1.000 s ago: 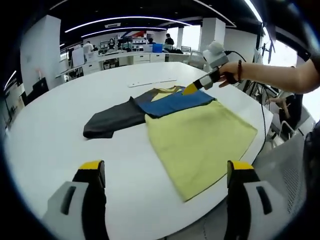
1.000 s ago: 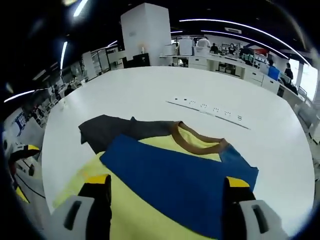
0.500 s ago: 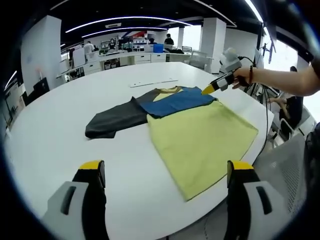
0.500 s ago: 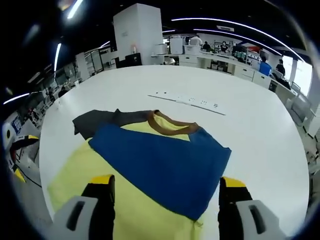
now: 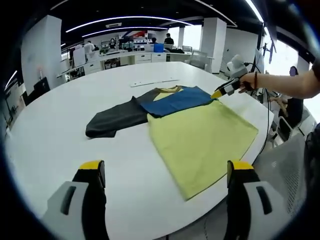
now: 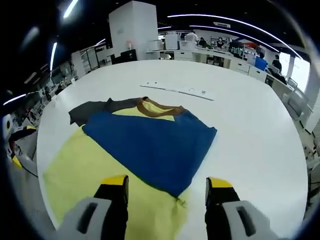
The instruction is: Fold the garment on the visible template until the final outline fits inside the template.
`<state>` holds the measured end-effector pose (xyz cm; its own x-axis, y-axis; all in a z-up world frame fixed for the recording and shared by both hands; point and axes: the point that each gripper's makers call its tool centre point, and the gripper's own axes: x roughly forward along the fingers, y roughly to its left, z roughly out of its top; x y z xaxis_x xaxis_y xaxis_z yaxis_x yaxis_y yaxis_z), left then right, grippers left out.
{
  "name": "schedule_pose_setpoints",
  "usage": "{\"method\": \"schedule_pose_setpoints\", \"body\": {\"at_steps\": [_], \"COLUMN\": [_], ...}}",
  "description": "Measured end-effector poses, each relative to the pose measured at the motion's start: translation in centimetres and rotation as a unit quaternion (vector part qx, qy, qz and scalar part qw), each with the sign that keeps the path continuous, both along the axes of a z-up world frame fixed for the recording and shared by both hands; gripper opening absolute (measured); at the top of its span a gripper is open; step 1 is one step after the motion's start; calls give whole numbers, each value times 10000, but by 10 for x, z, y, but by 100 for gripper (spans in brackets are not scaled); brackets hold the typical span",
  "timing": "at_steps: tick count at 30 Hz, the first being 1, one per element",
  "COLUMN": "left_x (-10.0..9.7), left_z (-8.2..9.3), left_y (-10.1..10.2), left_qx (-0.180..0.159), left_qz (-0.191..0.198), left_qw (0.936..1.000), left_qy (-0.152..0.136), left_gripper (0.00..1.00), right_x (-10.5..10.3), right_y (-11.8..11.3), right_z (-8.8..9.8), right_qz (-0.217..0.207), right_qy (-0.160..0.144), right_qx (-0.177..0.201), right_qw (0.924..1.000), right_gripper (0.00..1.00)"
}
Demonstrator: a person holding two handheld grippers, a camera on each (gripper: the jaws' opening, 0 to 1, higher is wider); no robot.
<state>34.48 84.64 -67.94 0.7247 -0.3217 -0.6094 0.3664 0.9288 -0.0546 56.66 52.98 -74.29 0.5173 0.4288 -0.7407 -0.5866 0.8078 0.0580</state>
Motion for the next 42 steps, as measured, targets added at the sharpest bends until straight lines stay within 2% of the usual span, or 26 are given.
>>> {"method": "schedule_pose_setpoints", "body": {"at_steps": [10,18,32,42], "left_x": [-2,-5,-7,-8], "left_z": [1,1,3,2], "left_y": [3,4,7,10], "left_qx": [-8,-26,4,21], "left_qz": [57,81,107,120], "left_qw": [10000,10000,9999,9999], "left_qy": [-15,-2,7,29], "left_gripper": [99,98,98,97], "right_x": [-6,-10,-7,-6], "right_y": [-20,-25,-26,-33], "right_z": [-18,-25,-27,-28], "right_qz": [-86,-151,-229,-301], "right_qy": [129,220,155,199], "right_qx": [-138,-71,-93,-155], "right_qw": [9998,9996,9996,9992], "right_gripper": [34,16,0,0]}}
